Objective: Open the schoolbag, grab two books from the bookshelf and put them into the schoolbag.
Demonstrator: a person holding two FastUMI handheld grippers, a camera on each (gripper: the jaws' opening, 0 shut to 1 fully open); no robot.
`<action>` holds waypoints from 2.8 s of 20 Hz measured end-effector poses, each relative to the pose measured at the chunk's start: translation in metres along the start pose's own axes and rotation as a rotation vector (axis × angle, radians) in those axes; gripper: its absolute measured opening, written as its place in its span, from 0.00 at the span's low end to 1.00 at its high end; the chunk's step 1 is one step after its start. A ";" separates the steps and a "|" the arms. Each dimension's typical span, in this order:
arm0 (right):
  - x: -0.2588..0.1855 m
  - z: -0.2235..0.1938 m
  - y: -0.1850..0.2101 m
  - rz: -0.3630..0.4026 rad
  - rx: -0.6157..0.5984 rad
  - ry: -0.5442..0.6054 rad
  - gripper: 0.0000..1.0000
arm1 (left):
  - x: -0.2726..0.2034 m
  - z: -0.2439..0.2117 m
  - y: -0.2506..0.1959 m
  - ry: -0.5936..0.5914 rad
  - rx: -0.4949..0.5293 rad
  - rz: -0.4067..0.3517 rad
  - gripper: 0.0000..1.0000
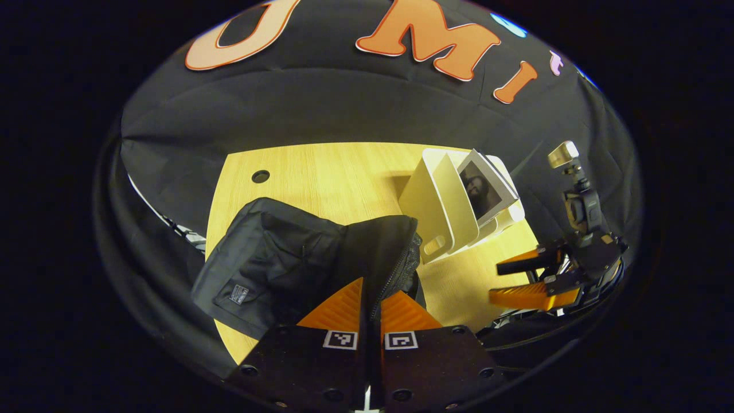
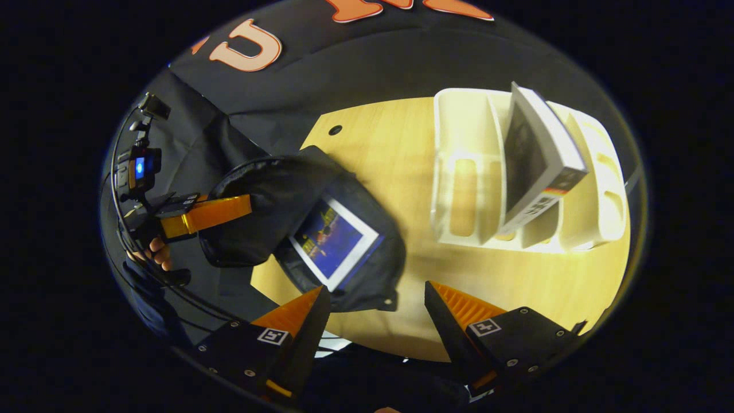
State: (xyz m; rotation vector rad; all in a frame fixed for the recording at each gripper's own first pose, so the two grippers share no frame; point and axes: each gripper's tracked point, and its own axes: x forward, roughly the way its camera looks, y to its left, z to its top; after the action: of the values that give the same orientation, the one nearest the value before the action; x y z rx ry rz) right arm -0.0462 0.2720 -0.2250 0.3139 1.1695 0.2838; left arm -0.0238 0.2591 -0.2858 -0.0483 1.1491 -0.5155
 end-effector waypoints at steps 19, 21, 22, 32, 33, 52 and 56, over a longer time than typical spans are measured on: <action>-0.030 0.152 -0.147 -0.118 -0.119 0.173 0.97 | 0.008 -0.008 -0.021 0.088 -0.086 0.169 0.04; -0.007 0.160 -0.151 -0.135 -0.089 0.199 0.97 | 0.007 -0.008 -0.023 0.088 -0.101 0.183 0.04; 0.004 0.163 -0.157 -0.161 -0.081 0.212 0.96 | 0.007 -0.009 -0.023 0.090 -0.107 0.186 0.04; 0.038 0.170 -0.182 -0.283 -0.078 0.249 0.48 | 0.015 -0.008 -0.021 0.120 -0.100 0.199 0.04; 0.037 0.169 -0.180 -0.287 -0.069 0.251 0.45 | 0.016 -0.008 -0.020 0.122 -0.098 0.199 0.04; -0.099 0.157 -0.138 -0.274 0.127 0.016 0.33 | 0.008 0.031 -0.005 0.102 0.142 0.086 0.03; -0.124 0.154 -0.128 -0.232 0.189 -0.077 0.33 | 0.013 0.038 -0.004 0.110 0.172 0.040 0.03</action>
State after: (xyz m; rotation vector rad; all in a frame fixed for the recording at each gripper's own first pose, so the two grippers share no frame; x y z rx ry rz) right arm 0.0589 0.0932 -0.1132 0.3479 1.1463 -0.0425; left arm 0.0119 0.2421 -0.2803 0.1533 1.2069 -0.5852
